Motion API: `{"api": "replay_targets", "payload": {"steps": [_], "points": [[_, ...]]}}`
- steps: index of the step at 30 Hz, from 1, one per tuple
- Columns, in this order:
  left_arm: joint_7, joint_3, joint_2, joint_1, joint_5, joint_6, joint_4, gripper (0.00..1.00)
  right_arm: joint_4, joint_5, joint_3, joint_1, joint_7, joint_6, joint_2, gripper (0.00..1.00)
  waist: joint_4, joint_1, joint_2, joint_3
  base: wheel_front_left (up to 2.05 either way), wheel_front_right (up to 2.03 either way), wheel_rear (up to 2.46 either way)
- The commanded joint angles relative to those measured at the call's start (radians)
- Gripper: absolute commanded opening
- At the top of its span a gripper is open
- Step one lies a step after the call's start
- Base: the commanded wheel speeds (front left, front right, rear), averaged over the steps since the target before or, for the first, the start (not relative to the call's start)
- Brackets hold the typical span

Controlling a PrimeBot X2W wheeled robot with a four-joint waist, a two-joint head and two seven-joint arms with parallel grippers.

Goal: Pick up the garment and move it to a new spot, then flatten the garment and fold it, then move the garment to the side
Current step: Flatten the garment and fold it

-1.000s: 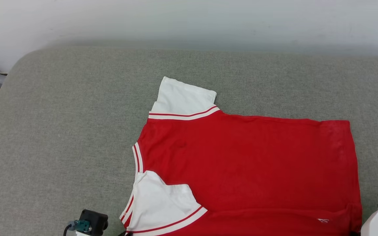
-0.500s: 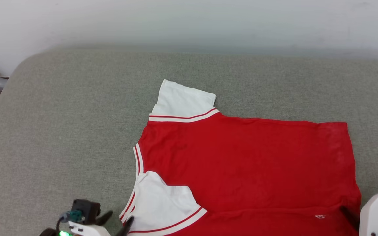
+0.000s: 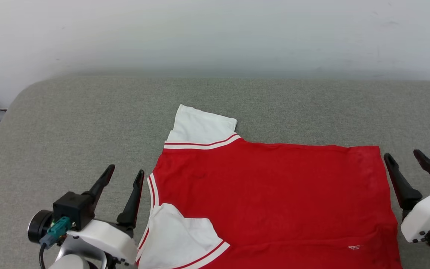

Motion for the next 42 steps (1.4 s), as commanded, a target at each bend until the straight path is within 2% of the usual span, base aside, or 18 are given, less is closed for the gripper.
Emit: {"api": "replay_targets", "payload": {"steps": [1, 3, 7, 8, 11, 16, 23, 25, 28, 32, 37, 42], "points": [[-0.012, 0.034, -0.033, -0.002, 0.029, 0.01, -0.015, 1.0, 0.001, -0.009, 0.0, -0.001, -0.089, -0.001, 0.033, 1.0, -0.002, 0.0, 0.0, 0.004, 0.0, 0.0, 0.0], [-0.014, 0.09, -0.077, 0.005, 0.077, 0.008, -0.043, 1.0, 0.007, -0.018, -0.001, 0.012, -0.171, -0.001, 0.053, 1.0, -0.001, 0.0, 0.0, 0.01, 0.0, 0.0, 0.0], [-0.014, 0.197, -0.168, 0.053, 0.185, -0.024, -0.075, 1.0, 0.022, -0.048, 0.004, 0.037, -0.322, -0.001, 0.101, 1.0, -0.003, 0.0, 0.0, 0.026, 0.0, 0.0, 0.0], [-0.014, 0.197, -0.168, 0.053, 0.185, -0.024, -0.075, 1.0, 0.022, -0.048, 0.004, 0.037, -0.322, -0.001, 0.101, 1.0, -0.003, 0.0, 0.0, 0.026, 0.0, 0.0, 0.0], [-0.014, 0.272, -0.235, 0.093, 0.251, -0.061, -0.076, 1.0, 0.056, -0.048, 0.008, 0.043, -0.427, -0.001, 0.121, 1.0, -0.008, 0.0, 0.0, 0.034, 0.0, 0.0, 0.0], [-0.014, 0.357, -0.324, 0.14, 0.334, -0.154, -0.04, 1.0, 0.127, -0.077, 0.029, 0.041, -0.557, -0.001, 0.137, 1.0, -0.012, 0.0, 0.0, 0.041, 0.0, 0.0, 0.0], [-0.014, 0.434, -0.399, 0.15, 0.407, -0.278, 0.037, 1.0, 0.205, -0.109, 0.062, 0.006, -0.607, -0.001, 0.161, 1.0, -0.028, 0.0, 0.0, 0.059, 0.0, 0.0, 0.0], [-0.014, 0.439, -0.394, 0.133, 0.422, -0.313, 0.068, 1.0, 0.21, -0.109, 0.069, -0.007, -0.613, -0.001, 0.165, 1.0, -0.038, 0.0, 0.0, 0.072, 0.0, 0.0, 0.0], [-0.014, 0.459, -0.378, 0.087, 0.427, -0.343, 0.105, 1.0, 0.213, -0.11, 0.081, -0.032, -0.612, -0.001, 0.173, 1.0, -0.068, 0.0, 0.0, 0.1, 0.0, 0.0, 0.0], [0.04, 0.451, -0.312, -0.028, 0.431, -0.38, 0.157, 1.0, 0.188, -0.109, 0.074, -0.055, -0.61, -0.001, 0.186, 1.0, -0.104, 0.0, 0.0, 0.158, 0.0, 0.0, 0.0], [0.26, 0.413, -0.202, -0.248, 0.375, -0.411, 0.192, 1.0, 0.143, -0.12, 0.088, -0.089, -0.596, -0.001, 0.198, 1.0, -0.148, 0.0, 0.0, 0.245, 0.0, 0.0, 0.0], [0.553, 0.323, -0.106, -0.476, 0.225, -0.417, 0.199, 1.0, 0.113, -0.124, 0.086, -0.122, -0.593, -0.001, 0.217, 1.0, -0.177, 0.0, 0.0, 0.327, 0.0, 0.0, 0.0]]}}
